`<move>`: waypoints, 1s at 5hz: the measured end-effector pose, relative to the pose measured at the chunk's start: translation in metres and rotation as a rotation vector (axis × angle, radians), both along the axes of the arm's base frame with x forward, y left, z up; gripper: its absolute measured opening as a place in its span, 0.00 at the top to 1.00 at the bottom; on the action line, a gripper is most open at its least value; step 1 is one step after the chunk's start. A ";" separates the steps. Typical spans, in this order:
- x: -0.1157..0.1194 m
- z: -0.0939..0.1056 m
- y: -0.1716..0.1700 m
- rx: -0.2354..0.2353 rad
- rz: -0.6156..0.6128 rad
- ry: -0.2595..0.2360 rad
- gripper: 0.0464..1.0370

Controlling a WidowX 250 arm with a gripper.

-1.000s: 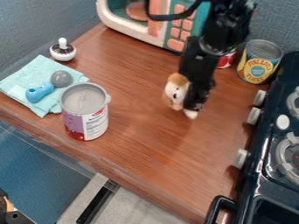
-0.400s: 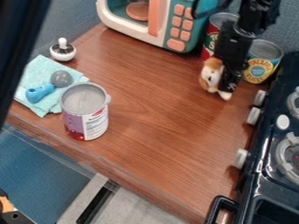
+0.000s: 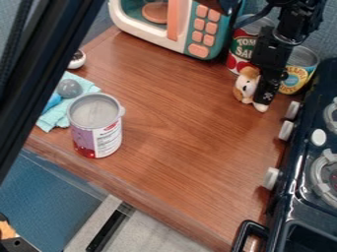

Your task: Move the duck to top rigth of table

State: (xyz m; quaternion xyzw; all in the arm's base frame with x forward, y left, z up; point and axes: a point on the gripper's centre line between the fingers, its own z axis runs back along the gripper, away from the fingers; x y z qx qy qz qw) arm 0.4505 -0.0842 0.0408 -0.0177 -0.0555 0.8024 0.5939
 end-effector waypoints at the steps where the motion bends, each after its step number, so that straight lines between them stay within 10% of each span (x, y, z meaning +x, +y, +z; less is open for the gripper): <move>1: -0.002 0.000 0.000 0.002 0.008 0.010 0.30; 2: -0.005 -0.006 0.001 0.005 0.018 0.021 0.05; 5: -0.003 0.050 0.003 -0.004 0.036 -0.098 0.04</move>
